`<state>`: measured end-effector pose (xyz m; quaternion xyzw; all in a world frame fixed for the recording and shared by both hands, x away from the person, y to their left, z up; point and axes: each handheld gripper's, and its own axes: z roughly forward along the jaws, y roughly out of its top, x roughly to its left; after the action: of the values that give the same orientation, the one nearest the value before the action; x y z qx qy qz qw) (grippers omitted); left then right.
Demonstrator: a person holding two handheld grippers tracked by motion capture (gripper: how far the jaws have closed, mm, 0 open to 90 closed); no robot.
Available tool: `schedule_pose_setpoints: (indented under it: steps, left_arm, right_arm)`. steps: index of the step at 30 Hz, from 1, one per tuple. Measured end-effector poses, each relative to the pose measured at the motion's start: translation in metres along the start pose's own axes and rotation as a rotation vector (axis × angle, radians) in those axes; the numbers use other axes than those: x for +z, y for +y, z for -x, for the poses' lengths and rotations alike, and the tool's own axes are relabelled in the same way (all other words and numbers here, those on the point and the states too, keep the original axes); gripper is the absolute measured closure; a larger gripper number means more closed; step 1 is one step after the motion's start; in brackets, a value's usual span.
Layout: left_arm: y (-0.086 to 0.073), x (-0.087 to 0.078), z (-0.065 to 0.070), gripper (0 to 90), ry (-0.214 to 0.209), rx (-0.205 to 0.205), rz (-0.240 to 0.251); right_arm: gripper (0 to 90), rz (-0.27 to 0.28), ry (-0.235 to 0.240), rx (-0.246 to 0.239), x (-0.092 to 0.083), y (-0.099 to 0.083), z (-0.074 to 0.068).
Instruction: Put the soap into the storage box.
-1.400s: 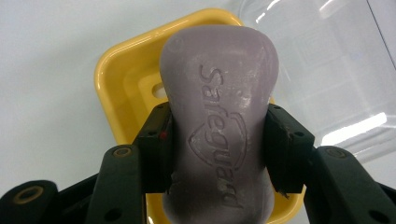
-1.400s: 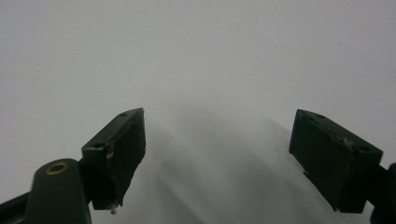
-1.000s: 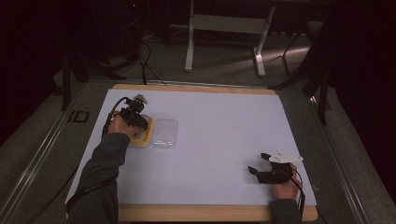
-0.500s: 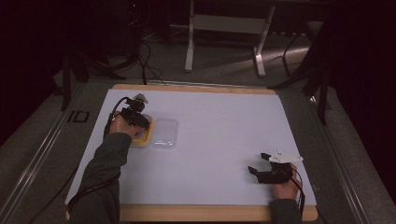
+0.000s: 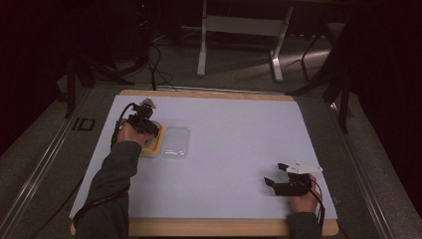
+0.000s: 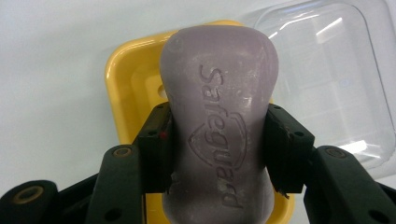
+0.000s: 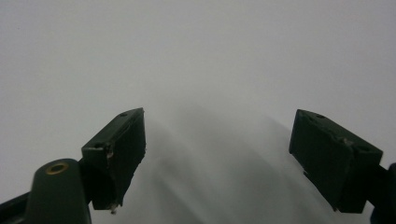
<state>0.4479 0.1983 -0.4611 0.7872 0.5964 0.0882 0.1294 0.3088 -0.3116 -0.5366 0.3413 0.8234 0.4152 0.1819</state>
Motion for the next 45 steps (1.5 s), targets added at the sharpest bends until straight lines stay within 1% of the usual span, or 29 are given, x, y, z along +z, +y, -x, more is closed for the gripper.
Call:
schedule_pose_setpoints:
  steps: [6,13,28,35,45]
  left_arm:
    - [0.0,0.002,-0.001,49.9,0.001,-0.006,-0.008]
    - [0.0,0.003,-0.002,49.8,-0.002,-0.028,-0.007]
    - [-0.002,0.008,-0.003,49.8,-0.005,-0.029,-0.017]
    - [-0.003,0.01,-0.006,49.8,-0.003,-0.037,-0.02]
    - [-0.005,0.015,-0.007,49.8,-0.006,-0.035,-0.034]
  right_arm:
    - [18.2,-0.001,0.0,0.0,0.0,0.0,0.0]
    - [18.3,-0.002,-0.001,-0.001,0.0,0.0,0.0]
    - [18.2,-0.003,-0.002,-0.001,0.0,0.0,0.0]
    - [18.2,-0.003,-0.004,-0.004,0.0,0.0,0.0]
    - [18.2,-0.005,-0.005,-0.007,0.001,0.0,-0.001]
